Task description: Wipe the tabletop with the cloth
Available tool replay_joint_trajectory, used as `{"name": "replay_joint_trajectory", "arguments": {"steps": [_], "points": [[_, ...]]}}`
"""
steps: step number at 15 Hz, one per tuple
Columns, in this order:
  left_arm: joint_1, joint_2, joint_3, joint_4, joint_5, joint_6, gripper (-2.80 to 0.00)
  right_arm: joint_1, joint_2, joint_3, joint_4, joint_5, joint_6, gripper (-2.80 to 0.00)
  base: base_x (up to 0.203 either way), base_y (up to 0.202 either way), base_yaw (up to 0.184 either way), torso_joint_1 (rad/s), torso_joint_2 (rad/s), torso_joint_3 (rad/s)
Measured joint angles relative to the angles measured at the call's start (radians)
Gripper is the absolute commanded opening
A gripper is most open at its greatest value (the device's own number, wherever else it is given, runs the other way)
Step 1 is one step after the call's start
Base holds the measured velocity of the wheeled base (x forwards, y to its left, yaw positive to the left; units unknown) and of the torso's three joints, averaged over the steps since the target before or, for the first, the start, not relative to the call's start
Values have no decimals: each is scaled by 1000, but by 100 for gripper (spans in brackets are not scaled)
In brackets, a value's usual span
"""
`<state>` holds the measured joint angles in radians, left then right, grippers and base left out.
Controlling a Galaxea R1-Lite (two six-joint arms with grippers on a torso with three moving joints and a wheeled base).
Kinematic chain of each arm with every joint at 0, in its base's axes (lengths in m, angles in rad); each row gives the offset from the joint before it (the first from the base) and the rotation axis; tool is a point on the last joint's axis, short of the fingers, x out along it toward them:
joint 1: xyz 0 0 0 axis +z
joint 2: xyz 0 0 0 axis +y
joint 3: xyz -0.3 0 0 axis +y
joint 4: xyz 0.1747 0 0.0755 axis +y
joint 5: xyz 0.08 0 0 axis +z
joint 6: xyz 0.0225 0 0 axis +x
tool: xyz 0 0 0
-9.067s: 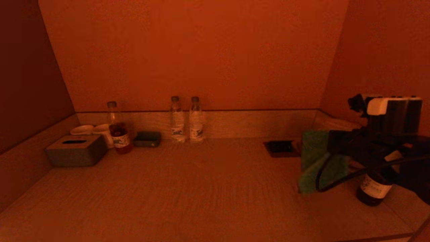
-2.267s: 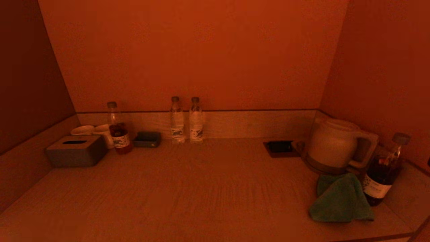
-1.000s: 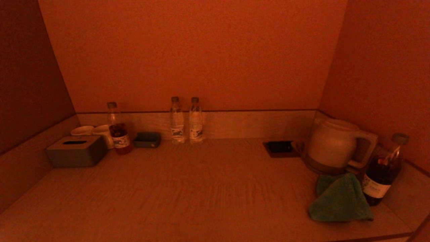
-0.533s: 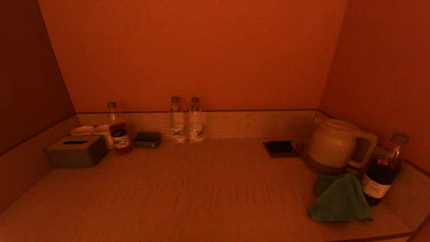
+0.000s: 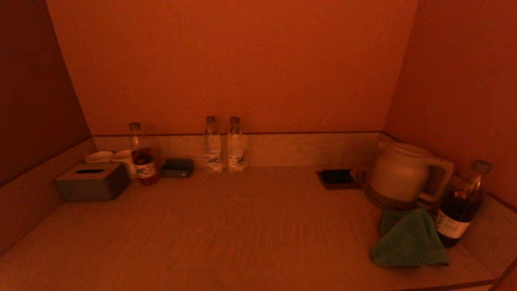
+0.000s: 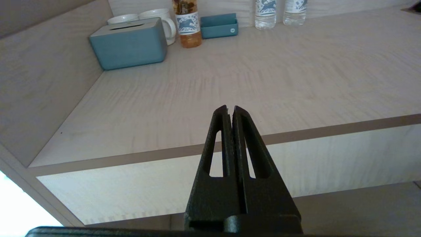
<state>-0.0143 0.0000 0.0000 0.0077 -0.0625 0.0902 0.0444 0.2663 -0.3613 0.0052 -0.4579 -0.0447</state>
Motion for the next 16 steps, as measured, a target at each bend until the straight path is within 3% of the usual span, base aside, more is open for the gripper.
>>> {"name": "replay_joint_trajectory", "arguments": {"steps": [7,16], "points": [[0,0,0,0,0,0,-280,-25,-118,66,30,31,2,-280,0,0,0,0,0,0],[0,0,0,0,0,0,-280,-40,-259,142,65,273,2,-280,0,0,0,0,0,0]]}}
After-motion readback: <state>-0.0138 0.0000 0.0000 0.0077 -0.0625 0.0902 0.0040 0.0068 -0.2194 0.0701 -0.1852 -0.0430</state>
